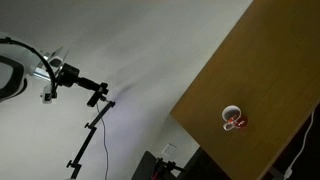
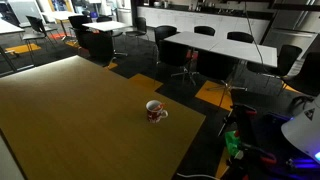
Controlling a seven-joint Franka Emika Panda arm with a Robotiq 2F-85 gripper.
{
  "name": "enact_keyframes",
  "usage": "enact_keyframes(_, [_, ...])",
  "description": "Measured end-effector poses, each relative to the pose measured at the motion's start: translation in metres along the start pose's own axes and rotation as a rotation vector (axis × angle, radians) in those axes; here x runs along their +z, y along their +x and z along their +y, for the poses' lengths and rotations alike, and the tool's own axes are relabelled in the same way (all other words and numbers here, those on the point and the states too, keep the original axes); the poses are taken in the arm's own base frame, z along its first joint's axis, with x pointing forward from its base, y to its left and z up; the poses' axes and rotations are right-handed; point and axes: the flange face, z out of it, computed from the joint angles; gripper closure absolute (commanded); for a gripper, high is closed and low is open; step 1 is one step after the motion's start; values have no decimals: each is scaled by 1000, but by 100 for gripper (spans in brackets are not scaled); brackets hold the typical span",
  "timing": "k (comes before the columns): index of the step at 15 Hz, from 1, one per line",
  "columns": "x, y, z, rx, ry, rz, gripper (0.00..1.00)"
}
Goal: Remove the marker out of the cup and put it on the table
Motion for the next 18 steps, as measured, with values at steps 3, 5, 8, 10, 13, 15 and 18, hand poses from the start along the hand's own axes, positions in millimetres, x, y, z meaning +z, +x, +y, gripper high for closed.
enact_keyframes(3, [0, 0, 0, 0, 0, 0, 0])
enact_keyframes(5, [0, 0, 0, 0, 0, 0, 0])
enact_keyframes(8, [0, 0, 0, -1, 0, 0, 0])
enact_keyframes(10, [-4, 2, 4, 6, -2, 10, 0])
enact_keyframes(13, [-21, 8, 25, 35, -8, 50, 0])
enact_keyframes(15, [-35, 15, 51, 55, -16, 94, 0])
enact_keyframes(18, [-44, 28, 93, 58, -35, 119, 0])
